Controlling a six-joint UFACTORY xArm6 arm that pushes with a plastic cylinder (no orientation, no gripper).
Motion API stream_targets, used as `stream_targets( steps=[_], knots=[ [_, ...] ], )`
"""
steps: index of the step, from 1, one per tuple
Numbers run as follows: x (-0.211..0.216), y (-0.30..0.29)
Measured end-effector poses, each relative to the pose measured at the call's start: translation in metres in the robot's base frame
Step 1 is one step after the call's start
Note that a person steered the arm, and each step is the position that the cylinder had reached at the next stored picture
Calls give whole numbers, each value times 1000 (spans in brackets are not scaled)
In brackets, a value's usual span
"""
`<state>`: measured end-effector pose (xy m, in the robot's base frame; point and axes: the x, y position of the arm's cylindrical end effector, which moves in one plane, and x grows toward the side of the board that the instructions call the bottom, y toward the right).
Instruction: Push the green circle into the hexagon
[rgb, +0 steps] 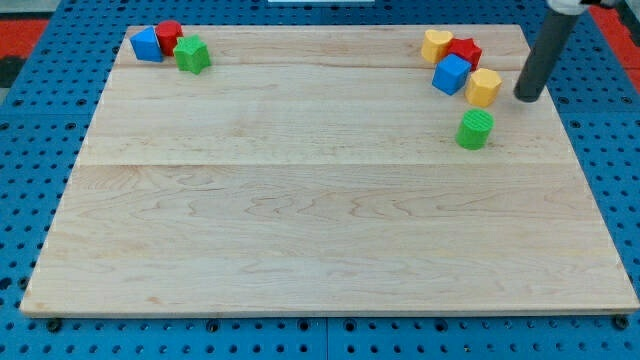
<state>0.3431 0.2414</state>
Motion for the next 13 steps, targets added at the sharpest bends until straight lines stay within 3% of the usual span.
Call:
stream_targets(
  steps=[1,2,4,6,7,9,10,11,12,13],
  knots=[
    [-14,-54],
    [-25,-67],
    [81,-25],
    [129,2],
    [110,-59],
    [26,-50],
    [67,-35],
    [102,-79],
    [76,-103],
    [43,-88]
  ],
)
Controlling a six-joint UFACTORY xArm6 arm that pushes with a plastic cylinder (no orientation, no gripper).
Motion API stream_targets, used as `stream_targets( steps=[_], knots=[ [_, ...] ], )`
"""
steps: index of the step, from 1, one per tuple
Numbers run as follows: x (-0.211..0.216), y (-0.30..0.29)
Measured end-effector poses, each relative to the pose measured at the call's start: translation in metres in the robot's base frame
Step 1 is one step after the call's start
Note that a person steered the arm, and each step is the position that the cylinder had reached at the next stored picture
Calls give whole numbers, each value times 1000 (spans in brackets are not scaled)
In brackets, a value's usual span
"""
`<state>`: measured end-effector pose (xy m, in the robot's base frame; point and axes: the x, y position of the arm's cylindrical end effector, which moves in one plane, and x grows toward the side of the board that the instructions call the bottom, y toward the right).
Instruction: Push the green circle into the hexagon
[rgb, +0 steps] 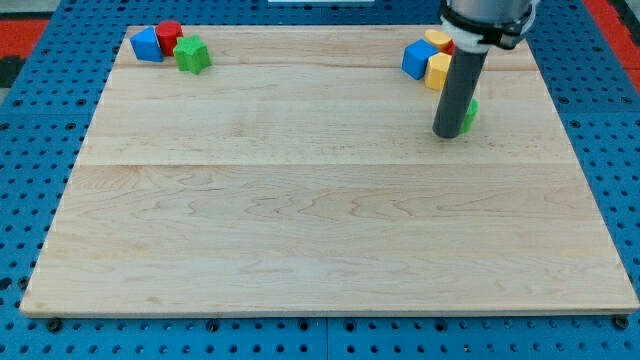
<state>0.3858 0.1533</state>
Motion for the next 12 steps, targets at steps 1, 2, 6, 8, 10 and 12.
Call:
stream_targets(
  steps=[1,2,6,8,10,12],
  knots=[
    [-27,13],
    [-19,28],
    [-33,55],
    [-52,99],
    [-91,35],
    [-76,150]
  ],
)
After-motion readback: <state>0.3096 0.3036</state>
